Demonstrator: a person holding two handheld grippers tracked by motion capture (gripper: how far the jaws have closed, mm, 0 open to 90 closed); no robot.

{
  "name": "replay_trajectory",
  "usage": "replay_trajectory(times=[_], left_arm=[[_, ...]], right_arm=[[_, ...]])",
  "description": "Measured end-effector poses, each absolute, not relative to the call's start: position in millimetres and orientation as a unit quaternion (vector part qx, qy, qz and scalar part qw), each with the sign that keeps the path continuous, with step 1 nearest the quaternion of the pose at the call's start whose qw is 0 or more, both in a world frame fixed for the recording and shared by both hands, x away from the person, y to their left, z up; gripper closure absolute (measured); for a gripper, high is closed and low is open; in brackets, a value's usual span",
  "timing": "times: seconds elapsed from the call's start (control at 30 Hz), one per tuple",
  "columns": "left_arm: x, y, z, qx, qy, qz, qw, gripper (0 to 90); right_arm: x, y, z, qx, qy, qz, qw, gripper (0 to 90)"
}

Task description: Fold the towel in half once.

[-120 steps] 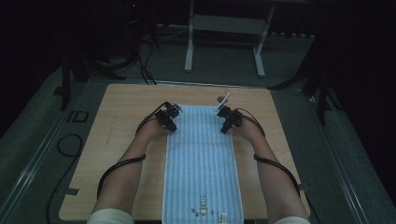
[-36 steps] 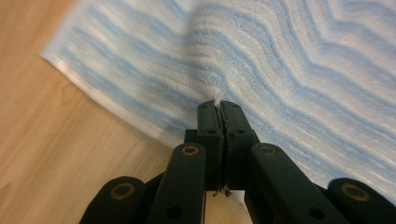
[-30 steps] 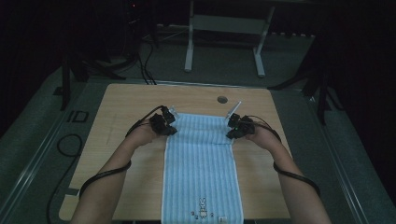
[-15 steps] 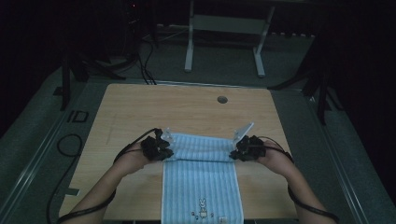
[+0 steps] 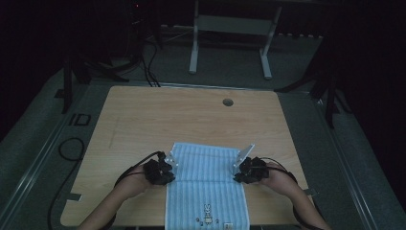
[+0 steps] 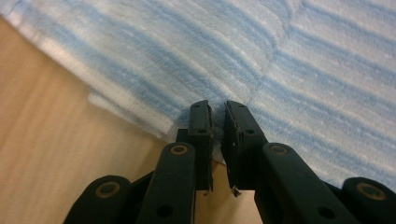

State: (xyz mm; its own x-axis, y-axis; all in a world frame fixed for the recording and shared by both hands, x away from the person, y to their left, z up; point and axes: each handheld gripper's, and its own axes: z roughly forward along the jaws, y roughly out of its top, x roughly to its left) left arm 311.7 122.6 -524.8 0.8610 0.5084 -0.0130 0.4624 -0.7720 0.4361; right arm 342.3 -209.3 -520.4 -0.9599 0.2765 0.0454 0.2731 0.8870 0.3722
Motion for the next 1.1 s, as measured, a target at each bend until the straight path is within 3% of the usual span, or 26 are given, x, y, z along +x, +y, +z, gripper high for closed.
replay_trajectory(times=[0.47,0.8,1.03,1.1], left_arm=[[367,116,-529,0.93,0.269,0.061,0.241,82.2],[391,113,-526,0.935,0.27,0.066,0.22,81.8],[380,109,-498,0.949,0.235,0.073,0.198,68.8],[384,111,-488,0.943,0.241,0.08,0.213,61.0]], right_arm=[[390,-215,-520,0.181,0.966,0.182,0.024,84.5],[404,-214,-519,0.192,0.965,0.181,0.016,81.2],[400,-225,-489,0.166,0.964,0.208,0.02,70.1],[403,-228,-478,0.164,0.962,0.217,0.029,68.6]])
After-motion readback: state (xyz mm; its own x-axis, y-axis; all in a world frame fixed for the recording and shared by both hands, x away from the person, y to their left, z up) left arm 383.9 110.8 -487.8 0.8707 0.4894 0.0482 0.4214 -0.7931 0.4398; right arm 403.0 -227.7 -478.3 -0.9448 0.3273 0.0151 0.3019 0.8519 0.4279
